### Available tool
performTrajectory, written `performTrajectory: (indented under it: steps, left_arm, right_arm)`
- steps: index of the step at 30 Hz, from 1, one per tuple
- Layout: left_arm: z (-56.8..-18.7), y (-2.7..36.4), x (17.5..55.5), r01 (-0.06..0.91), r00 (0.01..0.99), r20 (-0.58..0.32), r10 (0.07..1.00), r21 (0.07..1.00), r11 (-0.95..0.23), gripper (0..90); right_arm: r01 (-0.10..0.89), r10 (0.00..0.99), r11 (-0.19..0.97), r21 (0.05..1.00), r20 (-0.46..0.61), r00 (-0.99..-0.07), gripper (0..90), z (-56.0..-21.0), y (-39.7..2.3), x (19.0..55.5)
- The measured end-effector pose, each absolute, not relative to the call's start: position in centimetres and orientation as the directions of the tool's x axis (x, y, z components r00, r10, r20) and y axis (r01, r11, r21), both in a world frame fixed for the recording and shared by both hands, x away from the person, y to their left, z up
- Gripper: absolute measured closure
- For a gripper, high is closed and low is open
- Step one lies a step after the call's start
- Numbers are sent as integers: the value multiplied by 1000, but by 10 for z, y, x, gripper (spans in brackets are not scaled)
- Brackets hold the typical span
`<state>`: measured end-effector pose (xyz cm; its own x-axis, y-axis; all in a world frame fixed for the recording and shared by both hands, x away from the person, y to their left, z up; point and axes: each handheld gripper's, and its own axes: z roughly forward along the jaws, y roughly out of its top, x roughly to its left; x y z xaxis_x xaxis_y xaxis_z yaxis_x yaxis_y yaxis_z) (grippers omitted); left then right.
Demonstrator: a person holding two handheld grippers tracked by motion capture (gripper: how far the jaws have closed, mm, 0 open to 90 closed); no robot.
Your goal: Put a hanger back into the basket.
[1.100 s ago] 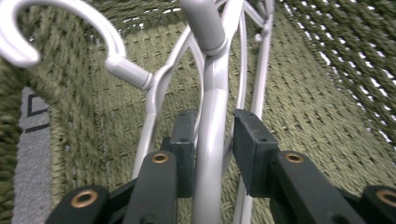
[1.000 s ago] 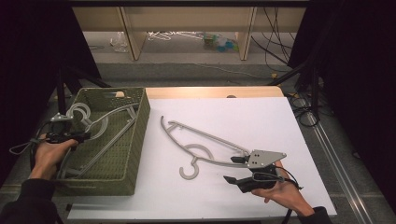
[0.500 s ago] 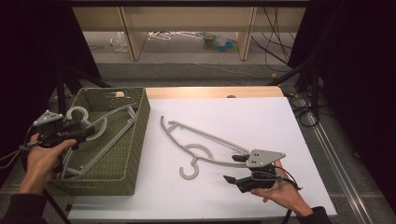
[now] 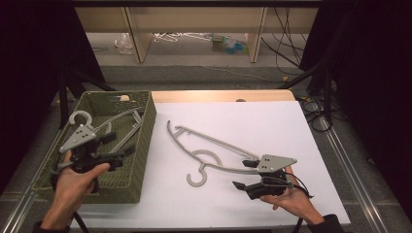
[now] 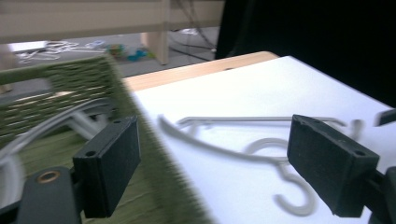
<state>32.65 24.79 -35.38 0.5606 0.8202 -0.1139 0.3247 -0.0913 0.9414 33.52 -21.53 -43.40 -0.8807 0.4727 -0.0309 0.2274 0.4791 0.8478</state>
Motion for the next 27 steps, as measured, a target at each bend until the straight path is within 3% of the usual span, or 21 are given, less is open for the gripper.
performTrajectory:
  steps: [8, 23, 27]
  left_arm:
    - [-369, 198, 310, 317, 655, -106, 749, 937, -145, 169]
    - [-415, 166, 282, 306, 691, -118, 713, 942, -141, 167]
    - [-429, 160, 281, 282, 705, -65, 706, 939, -195, 167]
  right_arm:
    - [226, 477, 472, 852, -32, -878, 240, -434, -215, 335]
    - [233, 474, 500, 834, -38, -880, 229, -437, -211, 339]
    - [233, 472, 513, 826, -44, -880, 228, -441, -207, 341]
